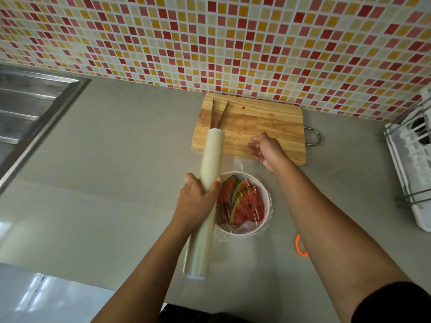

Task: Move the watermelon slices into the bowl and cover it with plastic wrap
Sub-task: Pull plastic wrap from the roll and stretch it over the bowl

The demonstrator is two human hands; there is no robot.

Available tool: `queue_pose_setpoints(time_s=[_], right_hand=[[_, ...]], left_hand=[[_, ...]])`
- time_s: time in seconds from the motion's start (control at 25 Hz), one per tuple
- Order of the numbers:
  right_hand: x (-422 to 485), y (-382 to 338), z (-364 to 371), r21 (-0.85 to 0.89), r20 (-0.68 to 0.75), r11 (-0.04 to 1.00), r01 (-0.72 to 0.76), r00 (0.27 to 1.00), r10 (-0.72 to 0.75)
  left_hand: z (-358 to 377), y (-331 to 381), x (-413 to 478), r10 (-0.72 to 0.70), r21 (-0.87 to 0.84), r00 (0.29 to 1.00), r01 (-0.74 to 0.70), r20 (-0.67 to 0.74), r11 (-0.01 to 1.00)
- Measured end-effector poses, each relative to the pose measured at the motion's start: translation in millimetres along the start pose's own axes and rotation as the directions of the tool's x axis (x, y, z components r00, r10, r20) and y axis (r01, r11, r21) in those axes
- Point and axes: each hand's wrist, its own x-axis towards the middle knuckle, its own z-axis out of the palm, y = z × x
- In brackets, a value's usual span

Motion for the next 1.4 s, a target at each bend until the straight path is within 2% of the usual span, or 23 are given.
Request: queue_pose_setpoints(time_s=[0.08, 0.12, 0.2, 0.24, 0.32, 0.36, 0.44, 0.52, 0.6, 0.72, 0.8, 0.88, 0.96, 1.0, 1.08, 1.16, 1.2, 1.24, 1.32, 1.4], right_hand=[[-13, 17, -15, -0.285, 0.084, 0.956, 0.075, 0.995, -0.053], [-20, 30, -23, -0.385, 0.109, 0.922, 0.043, 0.994, -0.001], [-35, 57, -33, -0.452, 0.141, 0.888, -0.085, 0.976, 0.165], [-42, 66, -32, -0.416, 0.163, 0.9, -0.131, 0.963, 0.215], [-51, 79, -25, -0.245, 0.121, 0.966, -0.081, 0.986, 0.114], [-53, 82, -20, -0.156, 0.033, 0.988, -0.021, 0.999, 0.027], [-54, 86, -15, -0.03, -0.139, 0.999, 0.035, 0.99, -0.039], [-48, 88, -15, 0.01, -0.268, 0.998, 0.057, 0.962, -0.053], [-41, 91, -16, -0.043, -0.332, 0.998, 0.037, 0.942, -0.049], [-36, 96, -12, -0.095, -0.337, 0.995, -0.007, 0.941, -0.026], [-32, 99, -10, -0.095, -0.345, 0.995, -0.006, 0.938, -0.028], [-29, 102, -12, -0.084, -0.353, 0.996, 0.005, 0.935, -0.034], [-28, 105, -13, -0.059, -0.361, 0.998, 0.035, 0.931, -0.054], [-29, 105, -11, -0.044, -0.364, 0.998, 0.051, 0.929, -0.064], [-35, 103, -7, 0.031, -0.376, 0.998, 0.063, 0.925, -0.047], [-44, 101, -10, 0.195, -0.345, 0.981, -0.02, 0.935, 0.088], [-50, 101, -16, 0.247, -0.28, 0.965, -0.083, 0.948, 0.154], [-56, 103, -21, 0.24, -0.202, 0.962, -0.131, 0.962, 0.182], [-68, 114, -24, 0.06, -0.118, 0.99, -0.131, 0.983, 0.138], [-78, 125, -18, -0.077, -0.191, 0.997, 0.022, 0.981, -0.037]], left_hand=[[0, -2, 2, -0.018, -0.021, 1.0, 0.018, 0.018, 1.0], [-1, -3, 3, -0.028, -0.023, 0.999, 0.028, 0.025, 0.999], [-3, -4, 4, -0.044, -0.02, 0.998, 0.045, 0.033, 0.999], [-4, -5, 5, -0.05, -0.019, 0.998, 0.051, 0.035, 0.999], [-5, -4, 6, -0.057, -0.02, 0.997, 0.058, 0.045, 0.998], [-5, -5, 7, -0.058, -0.021, 0.997, 0.059, 0.045, 0.998], [-5, -4, 7, -0.063, -0.024, 0.997, 0.064, 0.039, 0.998], [-7, -5, 6, -0.082, -0.049, 0.996, 0.084, 0.044, 0.995], [-12, -9, 5, -0.108, -0.061, 0.992, 0.111, 0.058, 0.992], [-18, -16, 7, -0.158, -0.099, 0.985, 0.164, 0.064, 0.981], [-24, -22, 10, -0.196, -0.206, 0.974, 0.216, 0.114, 0.955], [-31, -27, 12, -0.218, -0.356, 0.945, 0.296, 0.244, 0.887], [-34, -34, 11, -0.21, -0.489, 0.893, 0.399, 0.397, 0.775], [-32, -36, 9, -0.205, -0.523, 0.881, 0.425, 0.426, 0.739], [-24, -38, 8, -0.21, -0.508, 0.904, 0.388, 0.372, 0.769], [-16, -40, 11, -0.21, -0.411, 0.942, 0.306, 0.263, 0.859], [-13, -40, 12, -0.2, -0.356, 0.954, 0.272, 0.224, 0.894], [-12, -40, 12, -0.182, -0.316, 0.964, 0.237, 0.194, 0.919], [-12, -42, 10, -0.137, -0.28, 0.978, 0.176, 0.156, 0.944], [-11, -44, 10, -0.119, -0.24, 0.981, 0.154, 0.154, 0.959]])
